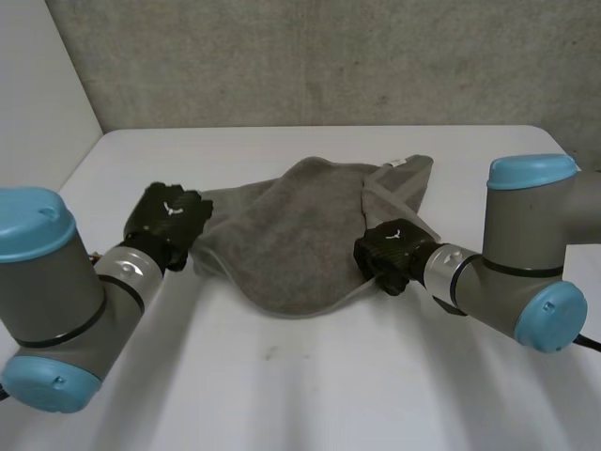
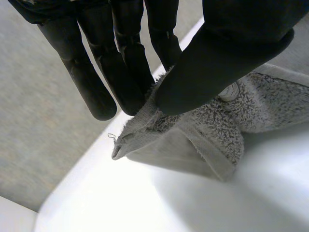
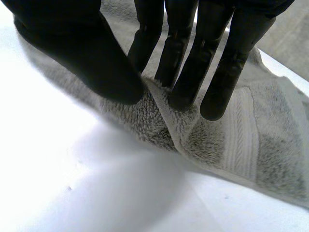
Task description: Fold the towel.
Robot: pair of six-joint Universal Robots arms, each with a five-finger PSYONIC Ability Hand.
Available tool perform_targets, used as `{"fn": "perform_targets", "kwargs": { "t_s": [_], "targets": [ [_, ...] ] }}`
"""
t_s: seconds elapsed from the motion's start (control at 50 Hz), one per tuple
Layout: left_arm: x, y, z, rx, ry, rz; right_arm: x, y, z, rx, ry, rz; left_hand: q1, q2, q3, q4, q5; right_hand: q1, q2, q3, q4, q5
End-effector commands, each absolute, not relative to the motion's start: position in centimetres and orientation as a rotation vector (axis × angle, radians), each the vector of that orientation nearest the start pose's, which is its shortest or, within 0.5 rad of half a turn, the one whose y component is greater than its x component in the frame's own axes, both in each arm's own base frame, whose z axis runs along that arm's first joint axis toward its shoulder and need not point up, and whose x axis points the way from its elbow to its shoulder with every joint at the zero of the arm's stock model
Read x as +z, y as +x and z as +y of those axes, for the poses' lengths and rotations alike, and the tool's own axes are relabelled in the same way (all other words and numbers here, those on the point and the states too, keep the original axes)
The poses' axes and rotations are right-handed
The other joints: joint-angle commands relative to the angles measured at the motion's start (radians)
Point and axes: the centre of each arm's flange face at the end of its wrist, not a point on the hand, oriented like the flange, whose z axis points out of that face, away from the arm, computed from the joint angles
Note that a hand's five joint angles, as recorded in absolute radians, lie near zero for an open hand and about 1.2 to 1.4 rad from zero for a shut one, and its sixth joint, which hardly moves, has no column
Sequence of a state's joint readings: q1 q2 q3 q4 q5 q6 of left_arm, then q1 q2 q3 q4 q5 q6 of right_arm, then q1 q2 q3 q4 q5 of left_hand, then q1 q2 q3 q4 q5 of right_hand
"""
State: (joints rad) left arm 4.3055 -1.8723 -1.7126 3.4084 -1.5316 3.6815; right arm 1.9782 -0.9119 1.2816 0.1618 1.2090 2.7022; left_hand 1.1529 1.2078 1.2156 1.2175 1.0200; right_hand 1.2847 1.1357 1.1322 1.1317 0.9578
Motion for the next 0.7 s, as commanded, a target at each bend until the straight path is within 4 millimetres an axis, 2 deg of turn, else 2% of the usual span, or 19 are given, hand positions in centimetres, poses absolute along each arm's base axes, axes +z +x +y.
{"fn": "perform_targets", "kwargs": {
  "t_s": [0.02,0.06,0.1,0.22,0.34,0.42,0.5,0.54,0.7],
  "targets": [
    [24.1,-25.5,-25.4,-2.147,1.028,1.962,15.4,29.4,-29.5,-1.462,-0.951,2.134,0.243,0.188,0.181,0.179,0.202,-0.480,-0.331,-0.328,-0.327,-0.328],
    [24.8,-25.5,-25.3,-2.171,1.014,1.948,15.7,28.9,-30.1,-1.485,-0.913,2.138,0.243,0.188,0.181,0.179,0.202,-0.516,-0.367,-0.363,-0.363,-0.363],
    [25.8,-25.0,-25.3,-2.202,0.977,1.927,15.9,28.2,-30.9,-1.514,-0.889,2.149,0.243,0.188,0.181,0.179,0.202,-0.650,-0.501,-0.498,-0.497,-0.498],
    [26.4,-22.7,-26.2,-2.183,0.870,1.942,16.7,26.6,-32.8,-1.574,-0.849,2.170,0.243,0.188,0.181,0.179,0.202,-0.660,-0.511,-0.507,-0.507,-0.507],
    [27.6,-22.2,-25.6,-2.242,0.805,1.944,17.2,25.9,-33.6,-1.622,-0.874,2.173,0.243,0.188,0.181,0.179,0.202,-0.668,-0.519,-0.516,-0.515,-0.516],
    [29.4,-22.1,-24.8,-2.334,0.767,1.918,17.2,25.8,-34.1,-1.646,-0.939,2.176,0.243,0.188,0.181,0.179,0.202,-0.832,-0.683,-0.680,-0.679,-0.680],
    [30.5,-22.1,-24.3,-2.387,0.765,1.882,16.7,25.8,-34.5,-1.650,-0.990,2.182,0.243,0.188,0.181,0.179,0.202,-0.868,-0.719,-0.715,-0.715,-0.716],
    [31.1,-22.1,-24.0,-2.410,0.772,1.859,16.2,26.0,-34.8,-1.664,-1.069,2.168,0.243,0.188,0.181,0.179,0.202,-0.853,-0.704,-0.701,-0.700,-0.701],
    [30.4,-21.7,-24.2,-2.382,0.762,1.882,15.1,26.3,-34.9,-1.684,-1.276,2.127,0.243,0.188,0.181,0.179,0.202,-0.842,-0.693,-0.689,-0.689,-0.689]
  ]
}}
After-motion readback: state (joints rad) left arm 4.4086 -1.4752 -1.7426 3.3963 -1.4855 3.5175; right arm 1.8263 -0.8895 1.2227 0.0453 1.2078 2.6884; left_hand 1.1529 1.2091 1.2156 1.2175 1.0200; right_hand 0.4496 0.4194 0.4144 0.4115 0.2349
